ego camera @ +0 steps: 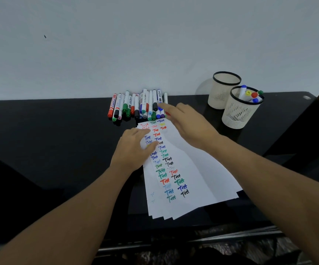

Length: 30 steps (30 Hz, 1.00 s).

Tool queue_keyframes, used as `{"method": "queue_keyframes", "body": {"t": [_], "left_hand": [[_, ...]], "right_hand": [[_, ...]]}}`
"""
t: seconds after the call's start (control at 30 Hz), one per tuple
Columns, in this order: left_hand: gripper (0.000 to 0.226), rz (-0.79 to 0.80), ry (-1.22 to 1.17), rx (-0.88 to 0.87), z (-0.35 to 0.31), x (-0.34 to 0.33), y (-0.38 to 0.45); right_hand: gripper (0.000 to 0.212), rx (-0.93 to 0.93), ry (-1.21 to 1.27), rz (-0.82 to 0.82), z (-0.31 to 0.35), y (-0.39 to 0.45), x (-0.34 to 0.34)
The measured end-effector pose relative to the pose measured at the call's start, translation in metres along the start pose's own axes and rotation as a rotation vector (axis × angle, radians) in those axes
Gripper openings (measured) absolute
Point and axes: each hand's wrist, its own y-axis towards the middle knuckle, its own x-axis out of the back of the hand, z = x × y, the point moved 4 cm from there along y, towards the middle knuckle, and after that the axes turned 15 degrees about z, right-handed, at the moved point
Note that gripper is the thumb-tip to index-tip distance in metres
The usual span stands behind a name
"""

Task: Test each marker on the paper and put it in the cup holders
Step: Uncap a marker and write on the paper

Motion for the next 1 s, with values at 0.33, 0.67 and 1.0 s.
{"method": "queue_keyframes", "body": {"t": [0.33, 0.67, 1.0], "left_hand": [[0.054, -0.053, 0.049, -0.052, -0.005, 0.002, -0.003], [0.046, -0.06, 0.1, -0.187, -0.013, 0.002, -0.005], [0.029, -0.043, 0.101, -0.19, -0.013, 0.004, -0.006]], "right_hand": [[0.048, -0.157, 0.016, 0.304, -0.011, -0.002, -0.039], [0.046, -0.134, -0.207, 0.353, -0.004, -0.001, -0.045], [0.048, -0.119, -0.18, 0.29, 0.003, -0.001, -0.037]]}}
